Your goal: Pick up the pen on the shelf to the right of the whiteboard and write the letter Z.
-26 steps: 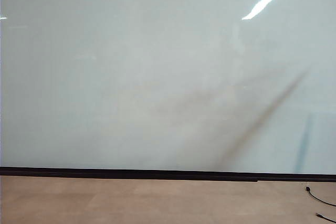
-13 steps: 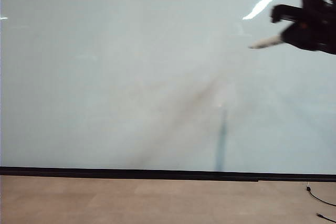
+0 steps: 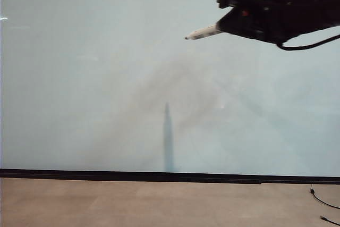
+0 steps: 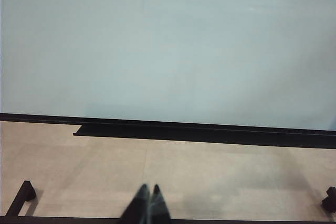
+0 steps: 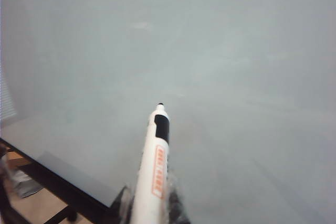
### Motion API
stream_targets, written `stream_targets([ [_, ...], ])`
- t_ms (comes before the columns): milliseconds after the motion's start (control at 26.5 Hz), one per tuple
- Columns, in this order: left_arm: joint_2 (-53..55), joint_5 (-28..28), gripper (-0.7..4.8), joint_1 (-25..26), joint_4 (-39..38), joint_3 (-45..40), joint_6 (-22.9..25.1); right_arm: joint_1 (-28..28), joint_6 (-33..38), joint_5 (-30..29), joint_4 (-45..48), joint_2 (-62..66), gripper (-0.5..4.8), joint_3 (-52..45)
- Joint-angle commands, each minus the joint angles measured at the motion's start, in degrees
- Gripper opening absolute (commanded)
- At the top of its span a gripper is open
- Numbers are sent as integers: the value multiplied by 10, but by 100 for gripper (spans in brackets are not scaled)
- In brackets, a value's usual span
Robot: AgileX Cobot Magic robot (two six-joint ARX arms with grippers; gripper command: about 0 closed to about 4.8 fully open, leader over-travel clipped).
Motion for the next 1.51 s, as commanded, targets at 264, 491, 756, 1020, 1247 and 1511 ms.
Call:
stream_targets([
  [264,0,2,-4,0,3,1,3,16,5,-48,8,88,-5,108],
  [491,0,1,-4,0,3,1,3,29,4,-49,-44,111,-5,179],
  [756,0,2,-4,0,3,1,3,30,4,-46,-78,113,-5,215],
  [1020,0,2,-4,0,3,1,3,30,5,-43,-129,112,-5,263],
  [1247,0,2,-4,0,3,1,3,30,5,-42,-188,113,-5,310],
  [1511,0,2,-4,0,3,1,3,29,16,-26,-234,112,-5,336],
])
